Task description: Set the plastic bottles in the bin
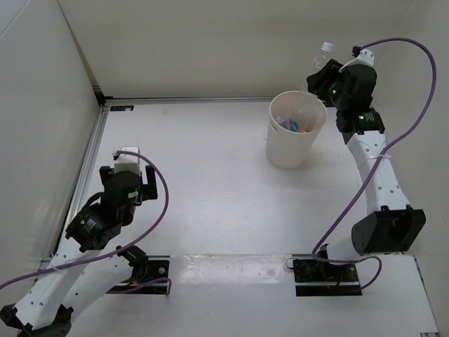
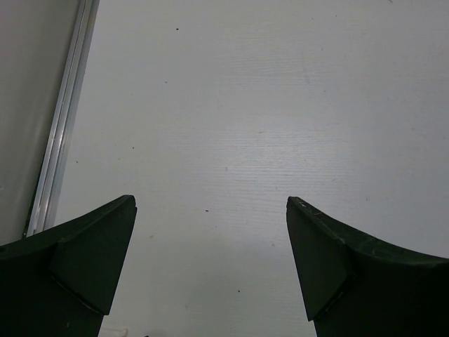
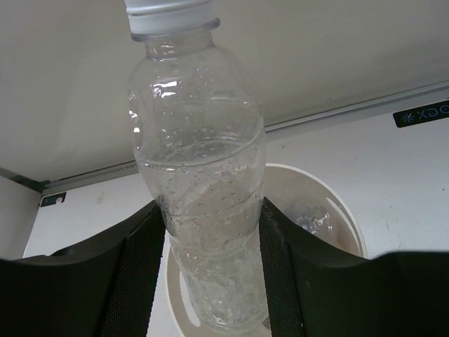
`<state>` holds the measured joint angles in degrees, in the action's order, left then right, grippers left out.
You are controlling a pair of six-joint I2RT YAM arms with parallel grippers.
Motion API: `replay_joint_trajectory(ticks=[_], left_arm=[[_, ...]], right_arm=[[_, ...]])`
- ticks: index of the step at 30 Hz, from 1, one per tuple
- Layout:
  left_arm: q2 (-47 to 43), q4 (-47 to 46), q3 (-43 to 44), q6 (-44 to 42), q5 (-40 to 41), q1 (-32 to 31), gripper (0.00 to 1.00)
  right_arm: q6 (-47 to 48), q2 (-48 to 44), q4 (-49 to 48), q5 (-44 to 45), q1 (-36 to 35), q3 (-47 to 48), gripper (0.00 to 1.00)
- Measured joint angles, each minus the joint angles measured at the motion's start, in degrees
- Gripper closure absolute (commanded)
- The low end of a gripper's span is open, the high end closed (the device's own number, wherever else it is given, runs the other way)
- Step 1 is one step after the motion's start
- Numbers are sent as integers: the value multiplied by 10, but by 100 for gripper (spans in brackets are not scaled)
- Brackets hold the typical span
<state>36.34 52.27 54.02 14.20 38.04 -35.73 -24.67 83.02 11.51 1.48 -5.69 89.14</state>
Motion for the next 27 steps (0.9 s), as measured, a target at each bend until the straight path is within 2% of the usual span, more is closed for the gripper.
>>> replay_joint_trajectory(ticks=[3,7,11,12,17,18,27], left_arm=[[2,0,0,-2,-1,0,1],[3,0,0,-2,-3,0,1],[3,0,0,-2,-6,0,1],[3,0,0,-2,-6,0,1],[4,0,0,-3,-9,0,1],[4,0,0,-4,-10,0,1],[16,0,0,-4,-10,0,1]], right_arm=[[0,16,-11,1,-2,3,92],[7,33,-12,14,-16,10,86],[19,37,-7,33,-32,11,75],[26,37,-6,42,-38,11,64],[49,30,16,78,-66,6,30],[51,27,26,78,-70,6,12],[63,-51,85,135,-73,3,10]])
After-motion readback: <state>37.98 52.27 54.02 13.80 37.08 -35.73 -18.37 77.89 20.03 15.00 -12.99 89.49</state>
